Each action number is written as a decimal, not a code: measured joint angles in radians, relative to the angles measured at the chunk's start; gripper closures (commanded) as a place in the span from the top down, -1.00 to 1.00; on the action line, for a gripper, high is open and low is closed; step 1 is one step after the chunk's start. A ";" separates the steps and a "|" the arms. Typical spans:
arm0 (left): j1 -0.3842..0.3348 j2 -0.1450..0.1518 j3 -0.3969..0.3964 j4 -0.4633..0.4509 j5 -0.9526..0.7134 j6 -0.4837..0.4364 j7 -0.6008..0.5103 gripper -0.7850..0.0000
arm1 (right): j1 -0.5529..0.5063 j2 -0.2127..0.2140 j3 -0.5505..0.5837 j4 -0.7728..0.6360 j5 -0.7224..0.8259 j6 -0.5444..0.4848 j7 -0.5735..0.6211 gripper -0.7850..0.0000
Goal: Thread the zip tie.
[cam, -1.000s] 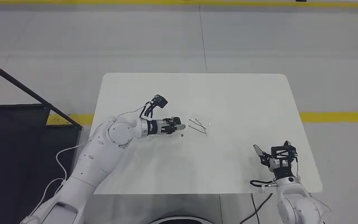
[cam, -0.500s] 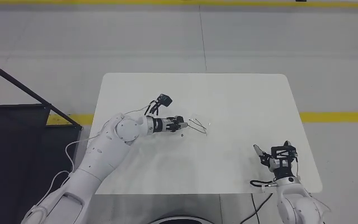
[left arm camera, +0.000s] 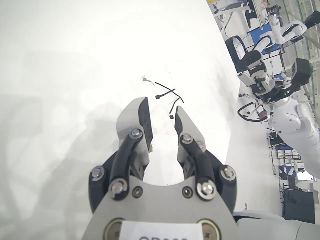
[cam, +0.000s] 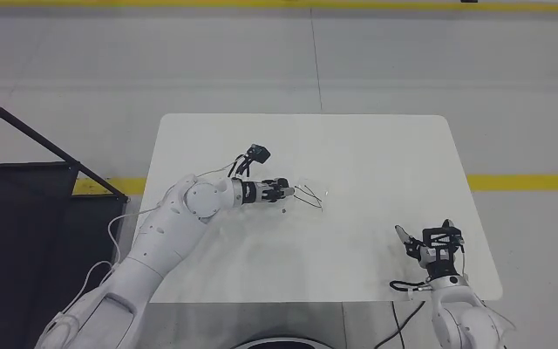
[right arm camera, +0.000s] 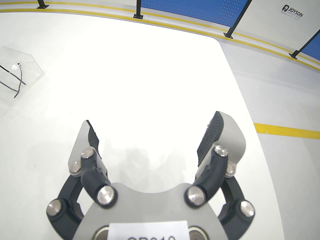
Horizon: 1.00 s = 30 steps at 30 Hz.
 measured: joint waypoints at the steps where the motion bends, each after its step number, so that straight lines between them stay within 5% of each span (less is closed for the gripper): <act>1: -0.001 -0.001 0.000 0.003 -0.002 0.000 0.004 -0.28 | 0.000 0.000 0.000 0.000 0.000 0.000 0.000 1.00; 30: -0.066 -0.057 0.058 0.134 -0.053 -0.008 0.046 -0.51 | 0.000 0.000 0.000 0.000 0.000 0.000 0.000 1.00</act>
